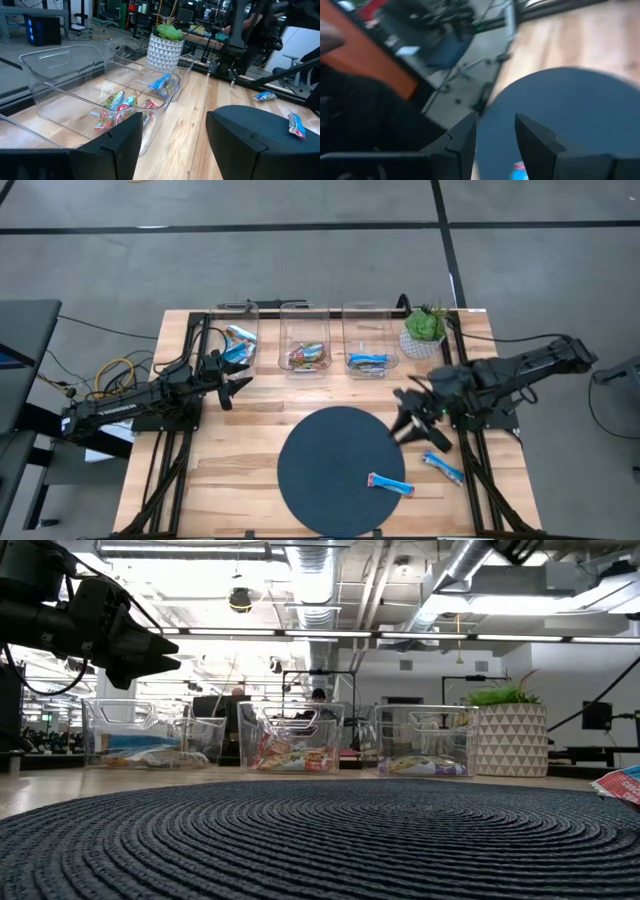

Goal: Pick and place Granola Bars by type
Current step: Put the red granola bar into the middle transparent bin

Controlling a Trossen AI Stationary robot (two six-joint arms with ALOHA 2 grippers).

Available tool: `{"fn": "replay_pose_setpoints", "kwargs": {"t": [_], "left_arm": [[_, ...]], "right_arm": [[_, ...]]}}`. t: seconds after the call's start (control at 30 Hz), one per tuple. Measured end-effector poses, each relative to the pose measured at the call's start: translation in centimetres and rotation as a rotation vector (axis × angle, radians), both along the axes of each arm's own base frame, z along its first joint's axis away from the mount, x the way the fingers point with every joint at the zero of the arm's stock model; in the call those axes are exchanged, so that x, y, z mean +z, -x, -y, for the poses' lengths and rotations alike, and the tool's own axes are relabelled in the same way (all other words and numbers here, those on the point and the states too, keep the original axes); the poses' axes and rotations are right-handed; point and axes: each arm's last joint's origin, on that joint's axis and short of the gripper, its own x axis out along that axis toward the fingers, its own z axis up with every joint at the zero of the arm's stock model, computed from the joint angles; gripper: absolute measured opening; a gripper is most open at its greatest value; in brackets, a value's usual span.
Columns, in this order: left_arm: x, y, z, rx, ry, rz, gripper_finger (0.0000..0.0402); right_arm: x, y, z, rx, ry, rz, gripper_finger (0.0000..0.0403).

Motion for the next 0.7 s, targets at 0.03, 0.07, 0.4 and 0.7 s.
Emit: {"fn": "replay_pose_setpoints", "kwargs": {"t": [0.03, 0.07, 0.4, 0.7], "left_arm": [[0.0, 0.0, 0.0, 0.0, 0.0, 0.0, 0.0211], [0.0, 0.0, 0.0, 0.0, -0.001, 0.0, 0.0211], [0.0, 0.0, 0.0, 0.0, 0.0, 0.0, 0.0211], [0.0, 0.0, 0.0, 0.0, -0.001, 0.0, 0.0211]], "right_arm": [[0.0, 0.2, -0.7, 0.023, -0.013, -0.012, 0.0127], [0.0, 0.5, -1.3, 0.048, -0.025, -0.024, 0.0127], [-0.5, 2.2, -5.9, 0.15, -0.081, -0.123, 0.0127], [-1.3, 2.1, -5.6, 0.039, -0.109, -0.268, 0.0127]]}}
